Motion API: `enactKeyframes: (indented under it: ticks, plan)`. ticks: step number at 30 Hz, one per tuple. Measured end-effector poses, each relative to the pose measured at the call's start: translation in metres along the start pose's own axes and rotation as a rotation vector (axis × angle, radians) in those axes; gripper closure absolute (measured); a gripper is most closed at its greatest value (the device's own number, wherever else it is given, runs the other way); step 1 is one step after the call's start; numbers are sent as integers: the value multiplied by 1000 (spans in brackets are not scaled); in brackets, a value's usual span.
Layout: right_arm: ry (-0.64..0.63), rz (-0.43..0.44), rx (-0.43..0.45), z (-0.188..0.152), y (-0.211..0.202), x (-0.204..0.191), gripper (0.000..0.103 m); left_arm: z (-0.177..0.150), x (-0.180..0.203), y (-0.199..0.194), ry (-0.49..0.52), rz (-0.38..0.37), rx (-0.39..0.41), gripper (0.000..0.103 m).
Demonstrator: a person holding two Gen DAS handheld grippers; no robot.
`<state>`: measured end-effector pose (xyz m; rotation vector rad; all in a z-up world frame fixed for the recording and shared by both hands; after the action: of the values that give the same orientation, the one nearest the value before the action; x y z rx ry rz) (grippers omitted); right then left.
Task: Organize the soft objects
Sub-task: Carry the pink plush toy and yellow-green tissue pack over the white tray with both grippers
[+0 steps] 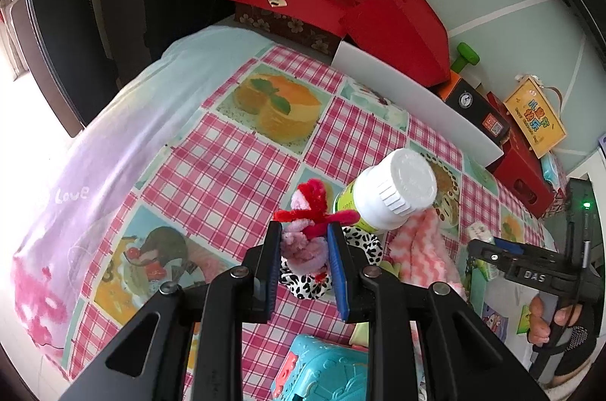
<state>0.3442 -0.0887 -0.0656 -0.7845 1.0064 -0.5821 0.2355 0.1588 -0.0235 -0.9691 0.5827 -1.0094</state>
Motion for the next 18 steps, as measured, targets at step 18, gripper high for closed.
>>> enactKeyframes:
  ticks: [18]
  plan:
    - [198, -325, 418, -99, -171, -16, 36, -8, 67, -77, 171, -75, 171, 78]
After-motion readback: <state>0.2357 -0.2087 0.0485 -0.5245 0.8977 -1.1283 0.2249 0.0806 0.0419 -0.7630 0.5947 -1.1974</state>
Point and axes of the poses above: each gripper's, at about its wrist camera, not at the fingertips, and y roughly the way its jaws point, x to its right, z to its top, the point moved 6 cm from there along y, roughly the way its jaws point, and after that the axes turned 15 degrees about z, right-handed, at the moved point
